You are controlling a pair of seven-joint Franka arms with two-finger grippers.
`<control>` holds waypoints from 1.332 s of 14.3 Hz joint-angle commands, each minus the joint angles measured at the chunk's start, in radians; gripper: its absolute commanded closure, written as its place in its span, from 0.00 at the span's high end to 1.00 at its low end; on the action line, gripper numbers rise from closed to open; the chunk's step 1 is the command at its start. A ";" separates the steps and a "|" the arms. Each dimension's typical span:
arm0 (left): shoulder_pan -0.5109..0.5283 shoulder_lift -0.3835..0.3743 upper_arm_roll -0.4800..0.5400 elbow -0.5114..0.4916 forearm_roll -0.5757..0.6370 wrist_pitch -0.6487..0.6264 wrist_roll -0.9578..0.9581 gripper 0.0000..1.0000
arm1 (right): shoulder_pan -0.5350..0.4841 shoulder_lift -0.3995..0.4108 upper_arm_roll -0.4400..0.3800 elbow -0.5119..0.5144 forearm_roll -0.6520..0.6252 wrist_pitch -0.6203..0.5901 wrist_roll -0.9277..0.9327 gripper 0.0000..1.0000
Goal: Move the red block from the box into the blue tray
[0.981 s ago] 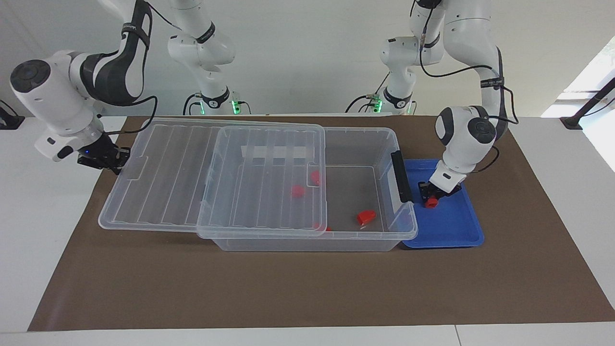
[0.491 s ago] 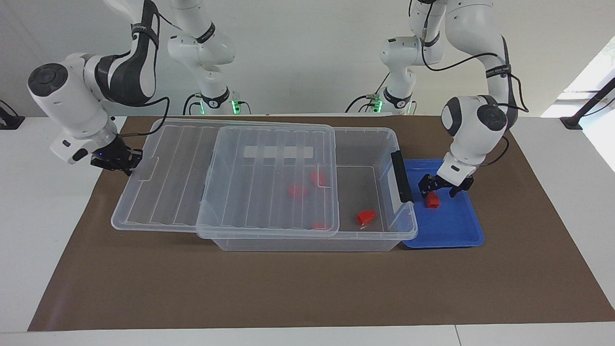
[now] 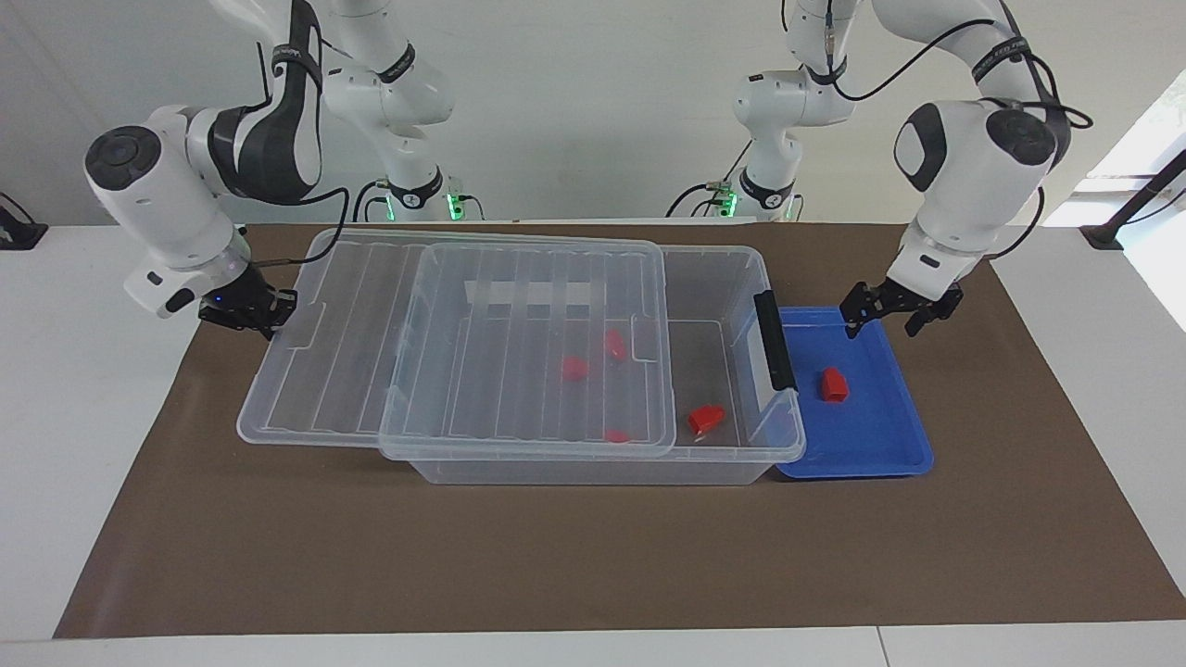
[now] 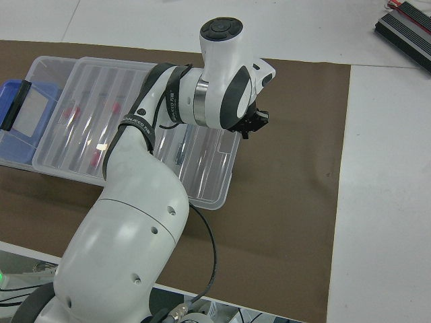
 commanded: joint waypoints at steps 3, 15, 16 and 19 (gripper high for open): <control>0.022 0.029 0.002 0.199 0.000 -0.168 0.000 1.00 | -0.002 -0.034 0.051 -0.060 0.039 0.057 0.067 0.01; 0.042 -0.038 0.002 0.159 0.000 -0.244 -0.012 1.00 | 0.000 -0.034 0.132 -0.095 0.045 0.116 0.176 0.03; 0.042 -0.040 0.002 0.159 0.000 -0.248 -0.009 1.00 | 0.001 -0.036 0.150 -0.104 0.047 0.130 0.183 0.04; 0.041 -0.038 0.002 0.161 0.001 -0.247 -0.006 1.00 | 0.003 -0.037 0.169 -0.113 0.047 0.144 0.214 0.04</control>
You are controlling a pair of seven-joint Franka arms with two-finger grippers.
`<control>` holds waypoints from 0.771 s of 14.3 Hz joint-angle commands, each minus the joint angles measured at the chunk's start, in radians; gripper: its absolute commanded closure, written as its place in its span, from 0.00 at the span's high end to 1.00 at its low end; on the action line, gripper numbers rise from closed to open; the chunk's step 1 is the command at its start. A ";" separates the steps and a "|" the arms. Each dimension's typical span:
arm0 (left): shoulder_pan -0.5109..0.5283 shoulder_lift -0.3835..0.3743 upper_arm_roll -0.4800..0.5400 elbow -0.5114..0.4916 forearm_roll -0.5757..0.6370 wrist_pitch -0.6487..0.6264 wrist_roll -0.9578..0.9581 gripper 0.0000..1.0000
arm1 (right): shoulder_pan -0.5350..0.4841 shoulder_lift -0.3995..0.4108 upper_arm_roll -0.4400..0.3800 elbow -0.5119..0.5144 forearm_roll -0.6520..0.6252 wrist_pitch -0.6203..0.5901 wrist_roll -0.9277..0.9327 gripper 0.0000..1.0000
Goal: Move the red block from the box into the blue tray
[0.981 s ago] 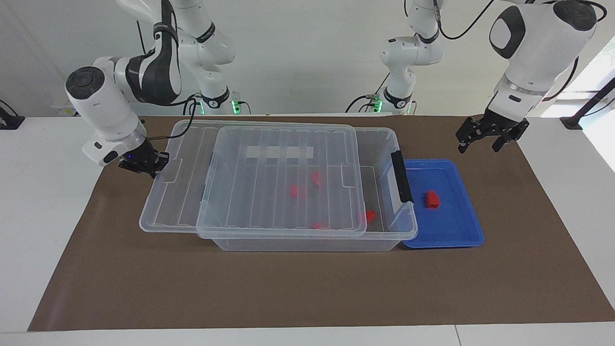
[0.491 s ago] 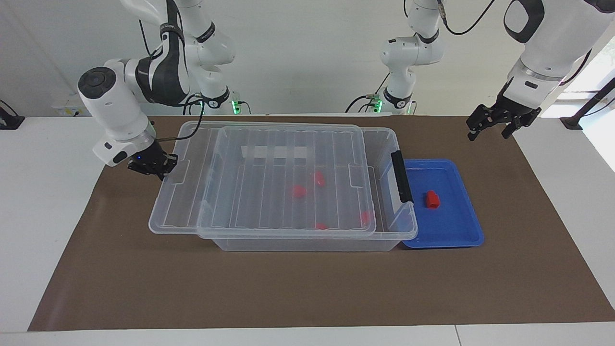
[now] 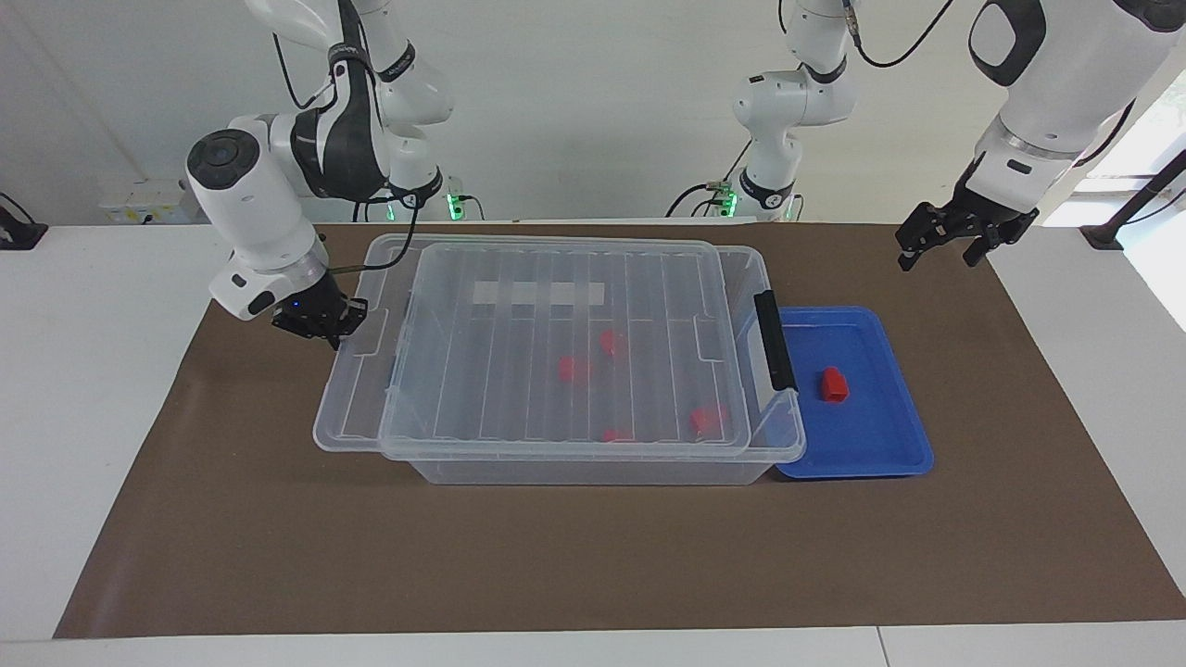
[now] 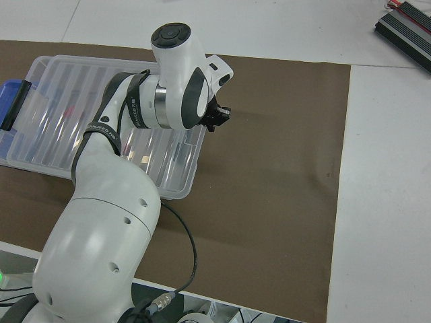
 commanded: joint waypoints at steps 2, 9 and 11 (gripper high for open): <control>0.005 -0.029 -0.004 -0.031 0.002 0.000 -0.002 1.00 | 0.006 -0.017 0.027 -0.051 0.017 0.038 0.047 0.04; 0.006 -0.029 -0.004 -0.029 0.002 0.000 -0.002 1.00 | 0.006 -0.017 0.060 -0.051 0.017 0.047 0.091 0.04; 0.006 -0.029 -0.004 -0.031 0.002 0.000 -0.002 1.00 | 0.006 -0.017 0.070 -0.051 0.017 0.052 0.101 0.04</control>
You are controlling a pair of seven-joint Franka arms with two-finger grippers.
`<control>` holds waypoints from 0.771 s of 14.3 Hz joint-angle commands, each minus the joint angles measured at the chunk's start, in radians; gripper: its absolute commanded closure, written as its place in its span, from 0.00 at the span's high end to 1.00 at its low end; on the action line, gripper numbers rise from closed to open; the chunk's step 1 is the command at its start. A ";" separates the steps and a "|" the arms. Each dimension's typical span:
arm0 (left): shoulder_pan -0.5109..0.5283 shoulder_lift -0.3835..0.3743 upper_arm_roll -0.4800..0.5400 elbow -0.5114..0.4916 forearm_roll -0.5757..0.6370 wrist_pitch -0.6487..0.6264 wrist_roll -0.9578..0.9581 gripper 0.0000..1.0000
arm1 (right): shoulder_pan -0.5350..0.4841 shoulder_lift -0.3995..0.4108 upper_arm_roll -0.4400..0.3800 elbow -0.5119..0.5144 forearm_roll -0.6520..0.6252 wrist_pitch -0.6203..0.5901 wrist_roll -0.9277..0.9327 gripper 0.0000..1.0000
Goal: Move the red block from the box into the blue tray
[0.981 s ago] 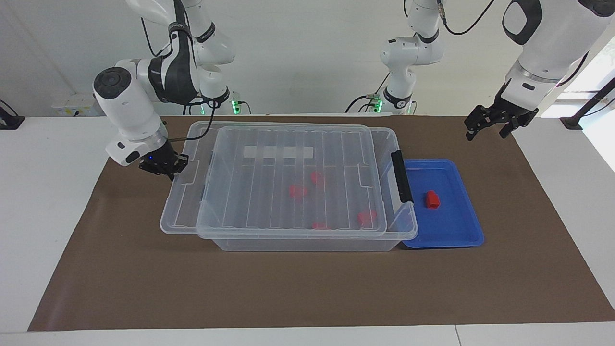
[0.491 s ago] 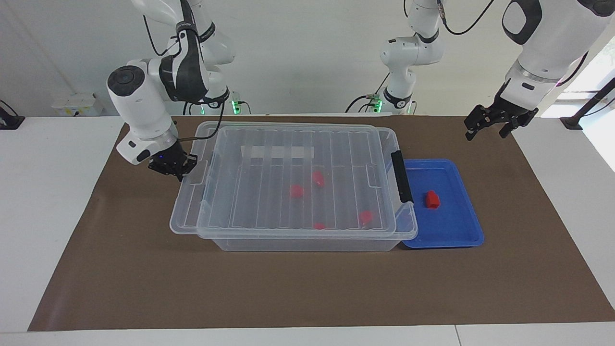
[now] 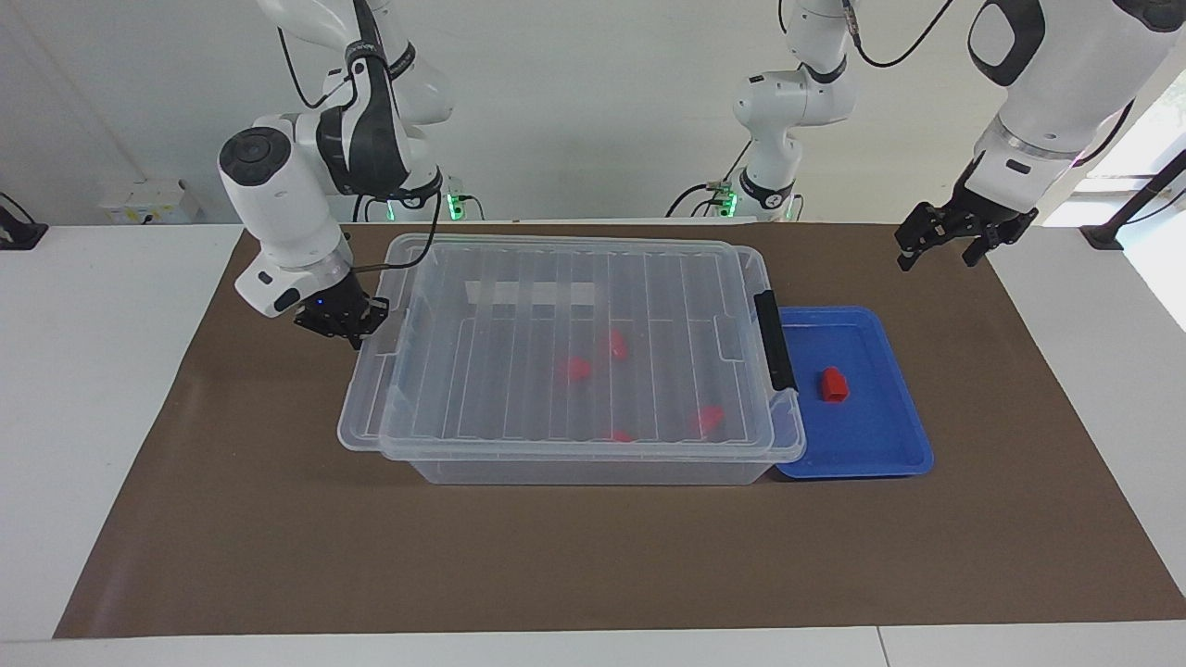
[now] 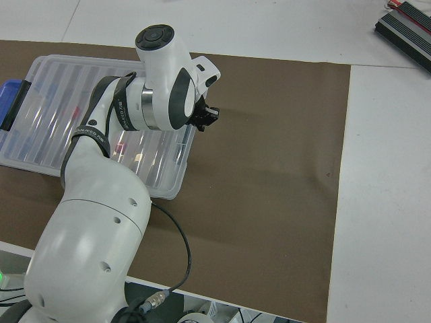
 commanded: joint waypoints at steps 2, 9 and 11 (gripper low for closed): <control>0.006 -0.029 -0.003 -0.030 0.002 0.000 -0.002 1.00 | -0.002 -0.005 0.029 -0.039 0.017 0.043 0.032 0.04; 0.006 -0.029 -0.003 -0.030 0.002 0.002 -0.002 1.00 | -0.002 -0.005 0.058 -0.039 0.017 0.044 0.076 0.04; 0.006 -0.029 -0.003 -0.029 0.002 0.000 -0.002 1.00 | -0.002 -0.007 0.058 -0.039 0.017 0.043 0.075 0.05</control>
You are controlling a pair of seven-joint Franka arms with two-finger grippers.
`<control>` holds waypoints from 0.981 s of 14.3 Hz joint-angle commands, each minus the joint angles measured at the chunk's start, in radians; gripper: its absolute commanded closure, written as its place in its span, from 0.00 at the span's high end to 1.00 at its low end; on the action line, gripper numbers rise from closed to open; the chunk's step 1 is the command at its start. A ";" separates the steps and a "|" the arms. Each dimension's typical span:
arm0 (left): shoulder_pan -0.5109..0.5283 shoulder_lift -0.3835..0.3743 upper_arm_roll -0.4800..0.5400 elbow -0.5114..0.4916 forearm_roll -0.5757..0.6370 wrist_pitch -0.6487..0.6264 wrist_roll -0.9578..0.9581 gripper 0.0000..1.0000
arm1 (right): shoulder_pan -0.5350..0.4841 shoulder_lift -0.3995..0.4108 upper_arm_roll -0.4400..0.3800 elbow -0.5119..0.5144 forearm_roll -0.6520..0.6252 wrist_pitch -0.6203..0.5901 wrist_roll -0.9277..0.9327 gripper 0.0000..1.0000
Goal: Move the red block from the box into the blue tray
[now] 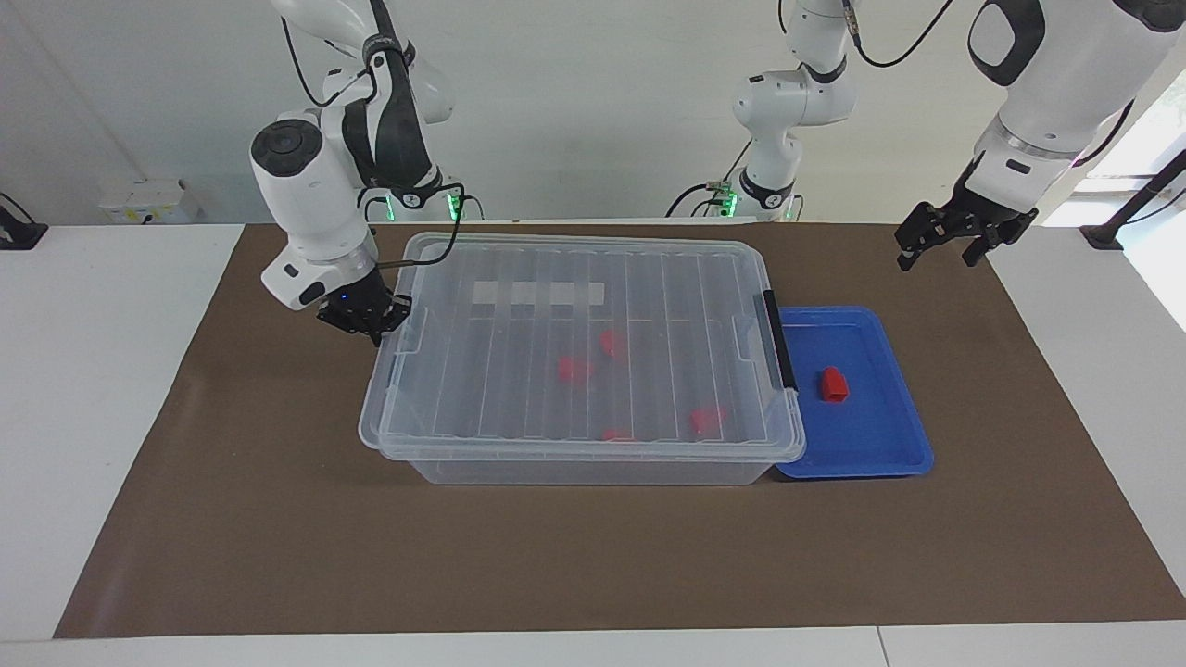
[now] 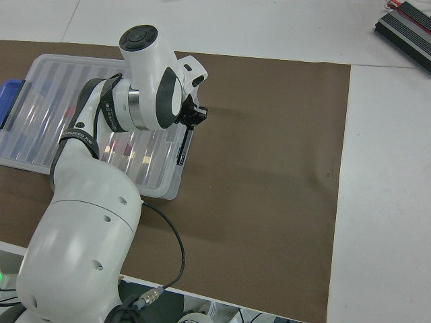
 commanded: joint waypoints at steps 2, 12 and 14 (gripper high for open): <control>0.008 -0.029 -0.003 -0.030 0.002 0.000 -0.002 1.00 | -0.003 -0.004 0.006 -0.038 0.017 0.030 0.008 0.08; 0.006 -0.029 -0.003 -0.030 0.002 0.002 -0.002 1.00 | -0.003 0.005 -0.065 0.140 0.000 -0.212 -0.101 1.00; 0.008 -0.029 -0.003 -0.030 0.002 0.000 0.000 1.00 | -0.003 0.009 -0.077 0.245 -0.002 -0.318 -0.101 1.00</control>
